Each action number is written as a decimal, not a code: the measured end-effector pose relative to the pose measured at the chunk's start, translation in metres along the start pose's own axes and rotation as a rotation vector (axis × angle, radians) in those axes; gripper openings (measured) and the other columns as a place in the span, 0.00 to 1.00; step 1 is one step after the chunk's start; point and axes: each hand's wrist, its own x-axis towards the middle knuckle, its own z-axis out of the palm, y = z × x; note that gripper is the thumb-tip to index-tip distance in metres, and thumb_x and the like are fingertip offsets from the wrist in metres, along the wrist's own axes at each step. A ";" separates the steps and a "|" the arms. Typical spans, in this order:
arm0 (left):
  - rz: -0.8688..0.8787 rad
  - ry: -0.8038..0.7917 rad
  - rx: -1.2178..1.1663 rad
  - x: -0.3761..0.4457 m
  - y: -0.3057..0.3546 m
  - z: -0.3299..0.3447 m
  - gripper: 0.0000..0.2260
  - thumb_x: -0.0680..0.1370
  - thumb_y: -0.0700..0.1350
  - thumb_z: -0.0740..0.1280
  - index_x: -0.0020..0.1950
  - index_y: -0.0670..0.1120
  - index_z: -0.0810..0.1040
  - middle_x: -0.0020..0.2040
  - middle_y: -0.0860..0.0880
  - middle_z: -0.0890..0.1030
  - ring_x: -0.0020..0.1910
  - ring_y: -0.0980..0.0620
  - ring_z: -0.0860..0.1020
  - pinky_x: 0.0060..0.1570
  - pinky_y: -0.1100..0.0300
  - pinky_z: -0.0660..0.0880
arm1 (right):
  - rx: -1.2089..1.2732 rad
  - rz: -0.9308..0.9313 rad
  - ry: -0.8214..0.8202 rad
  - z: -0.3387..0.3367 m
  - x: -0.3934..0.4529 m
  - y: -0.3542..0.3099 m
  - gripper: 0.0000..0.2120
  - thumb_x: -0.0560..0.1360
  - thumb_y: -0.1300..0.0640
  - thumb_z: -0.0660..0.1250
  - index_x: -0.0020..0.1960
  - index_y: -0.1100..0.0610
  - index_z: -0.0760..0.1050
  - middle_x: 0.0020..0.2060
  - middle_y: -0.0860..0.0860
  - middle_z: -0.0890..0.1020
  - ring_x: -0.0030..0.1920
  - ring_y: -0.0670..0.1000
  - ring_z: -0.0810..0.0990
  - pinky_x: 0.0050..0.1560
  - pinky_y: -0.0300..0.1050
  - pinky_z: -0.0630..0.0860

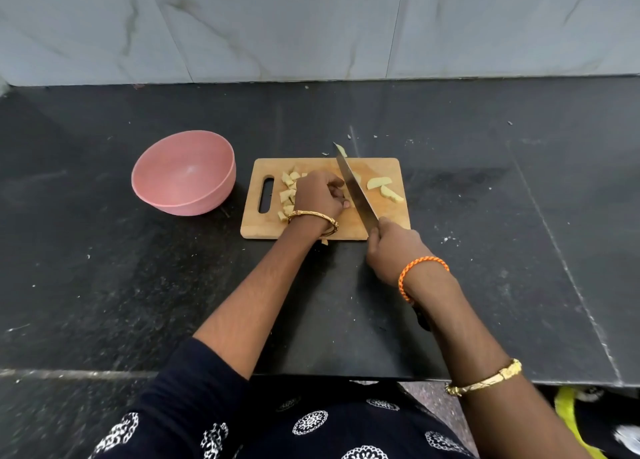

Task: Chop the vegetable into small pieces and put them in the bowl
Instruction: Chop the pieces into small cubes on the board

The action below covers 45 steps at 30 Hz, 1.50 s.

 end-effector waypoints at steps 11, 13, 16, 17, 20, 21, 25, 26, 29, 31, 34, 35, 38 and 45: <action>-0.027 0.017 -0.027 -0.003 0.004 -0.001 0.20 0.69 0.34 0.73 0.60 0.41 0.74 0.42 0.44 0.83 0.42 0.51 0.81 0.49 0.61 0.77 | -0.002 0.009 -0.083 0.001 -0.014 0.015 0.13 0.82 0.53 0.51 0.57 0.59 0.69 0.50 0.58 0.75 0.51 0.58 0.77 0.53 0.49 0.73; -0.027 0.004 -0.022 -0.003 0.004 0.000 0.19 0.69 0.34 0.72 0.59 0.41 0.75 0.43 0.44 0.83 0.44 0.50 0.81 0.52 0.58 0.77 | 0.005 0.016 -0.092 0.002 -0.021 0.023 0.11 0.81 0.53 0.52 0.54 0.57 0.70 0.49 0.58 0.77 0.49 0.57 0.78 0.52 0.49 0.75; -0.024 -0.019 -0.021 -0.002 0.003 0.001 0.18 0.69 0.34 0.72 0.57 0.41 0.76 0.45 0.43 0.83 0.43 0.51 0.81 0.51 0.60 0.77 | 0.012 0.008 -0.093 -0.006 -0.035 0.038 0.11 0.81 0.53 0.52 0.46 0.55 0.70 0.43 0.55 0.76 0.42 0.54 0.75 0.45 0.44 0.71; -0.023 -0.026 -0.017 -0.002 0.004 0.000 0.17 0.69 0.34 0.73 0.57 0.40 0.76 0.45 0.43 0.83 0.43 0.52 0.80 0.49 0.61 0.76 | 0.021 0.012 -0.076 -0.010 -0.039 0.042 0.12 0.81 0.53 0.52 0.43 0.55 0.69 0.41 0.54 0.76 0.40 0.54 0.74 0.42 0.43 0.69; -0.039 -0.038 -0.013 -0.002 0.004 -0.002 0.18 0.70 0.34 0.72 0.58 0.41 0.75 0.45 0.44 0.83 0.43 0.53 0.79 0.48 0.63 0.74 | 0.059 0.033 0.019 -0.014 -0.044 0.050 0.14 0.79 0.51 0.54 0.39 0.55 0.71 0.35 0.54 0.76 0.34 0.54 0.75 0.36 0.44 0.73; -0.041 -0.030 -0.011 -0.003 0.004 -0.003 0.17 0.71 0.34 0.71 0.59 0.41 0.75 0.46 0.44 0.83 0.44 0.52 0.79 0.48 0.63 0.74 | 0.045 0.034 0.070 -0.014 -0.045 0.049 0.14 0.79 0.50 0.55 0.40 0.55 0.72 0.34 0.54 0.77 0.35 0.55 0.77 0.37 0.46 0.75; 0.075 0.142 0.024 -0.012 0.009 -0.006 0.14 0.76 0.34 0.61 0.60 0.42 0.75 0.50 0.44 0.80 0.50 0.49 0.78 0.52 0.59 0.75 | 0.007 0.008 0.265 -0.010 -0.048 0.048 0.12 0.77 0.45 0.59 0.41 0.52 0.71 0.30 0.48 0.72 0.36 0.56 0.75 0.38 0.43 0.69; 0.118 0.190 0.019 -0.014 0.010 -0.007 0.14 0.76 0.35 0.61 0.60 0.43 0.75 0.52 0.45 0.79 0.51 0.49 0.77 0.54 0.58 0.75 | 0.010 0.007 0.307 -0.009 -0.048 0.049 0.12 0.77 0.45 0.60 0.42 0.52 0.71 0.29 0.47 0.71 0.36 0.56 0.74 0.38 0.43 0.68; 0.217 0.307 -0.038 -0.015 0.007 -0.008 0.11 0.77 0.40 0.62 0.59 0.44 0.76 0.54 0.46 0.77 0.52 0.49 0.76 0.55 0.51 0.75 | 0.005 0.030 0.434 -0.003 -0.048 0.051 0.11 0.75 0.45 0.62 0.45 0.53 0.72 0.32 0.48 0.71 0.37 0.57 0.71 0.38 0.44 0.66; 0.269 0.351 -0.104 -0.017 0.005 -0.005 0.13 0.76 0.46 0.64 0.59 0.44 0.75 0.54 0.45 0.76 0.52 0.49 0.75 0.54 0.50 0.75 | -0.006 0.041 0.477 0.002 -0.046 0.051 0.10 0.75 0.46 0.64 0.48 0.53 0.73 0.36 0.49 0.73 0.39 0.58 0.73 0.38 0.45 0.66; 0.318 0.299 -0.078 -0.022 0.005 0.001 0.22 0.72 0.55 0.67 0.63 0.47 0.72 0.60 0.45 0.70 0.58 0.47 0.71 0.58 0.51 0.72 | 0.008 0.040 0.508 0.010 -0.042 0.052 0.11 0.74 0.47 0.65 0.51 0.53 0.74 0.43 0.50 0.80 0.46 0.59 0.78 0.37 0.44 0.66; 0.306 0.257 -0.001 -0.022 0.005 0.003 0.26 0.70 0.59 0.67 0.64 0.49 0.71 0.64 0.46 0.67 0.62 0.47 0.67 0.60 0.50 0.69 | 0.019 0.029 0.527 0.014 -0.041 0.053 0.11 0.74 0.47 0.66 0.51 0.52 0.74 0.45 0.50 0.80 0.46 0.58 0.79 0.37 0.44 0.67; 0.330 0.145 0.278 -0.016 -0.001 0.005 0.27 0.68 0.65 0.66 0.65 0.59 0.69 0.74 0.48 0.53 0.73 0.44 0.52 0.66 0.43 0.56 | 0.100 0.010 0.578 0.020 -0.036 0.055 0.11 0.72 0.48 0.68 0.51 0.51 0.76 0.45 0.48 0.82 0.47 0.57 0.79 0.38 0.45 0.71; 0.500 0.118 0.271 0.009 -0.006 -0.006 0.09 0.70 0.59 0.67 0.41 0.58 0.83 0.74 0.53 0.61 0.74 0.47 0.53 0.65 0.46 0.49 | 0.167 -0.053 0.634 0.023 -0.035 0.061 0.13 0.70 0.49 0.72 0.53 0.47 0.80 0.46 0.45 0.83 0.47 0.53 0.81 0.41 0.45 0.74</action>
